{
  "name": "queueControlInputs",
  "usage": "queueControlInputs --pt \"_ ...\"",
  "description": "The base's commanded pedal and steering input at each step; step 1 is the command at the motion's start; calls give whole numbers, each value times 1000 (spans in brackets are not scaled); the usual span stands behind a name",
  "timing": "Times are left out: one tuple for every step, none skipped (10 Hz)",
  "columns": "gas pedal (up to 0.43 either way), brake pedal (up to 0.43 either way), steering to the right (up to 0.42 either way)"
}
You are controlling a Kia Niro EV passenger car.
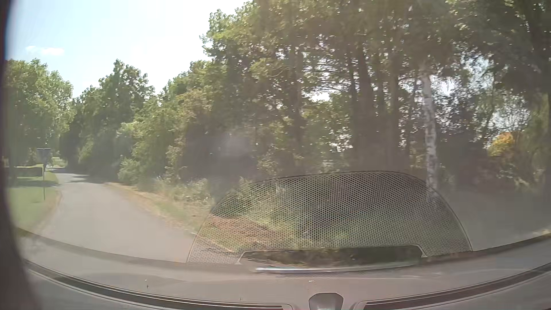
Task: Follow the waypoints while adhering to traffic rules and regulations
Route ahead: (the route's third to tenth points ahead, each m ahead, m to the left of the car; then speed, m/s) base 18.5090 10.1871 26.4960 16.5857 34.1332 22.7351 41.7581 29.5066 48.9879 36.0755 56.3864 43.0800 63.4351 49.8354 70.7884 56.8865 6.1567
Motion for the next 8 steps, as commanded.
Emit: queueControlInputs --pt "220 6 -421" --pt "220 6 -402" --pt "228 6 -380" --pt "240 6 -348" --pt "268 6 -313" --pt "299 6 -284" --pt "319 6 -261" --pt "331 6 -243"
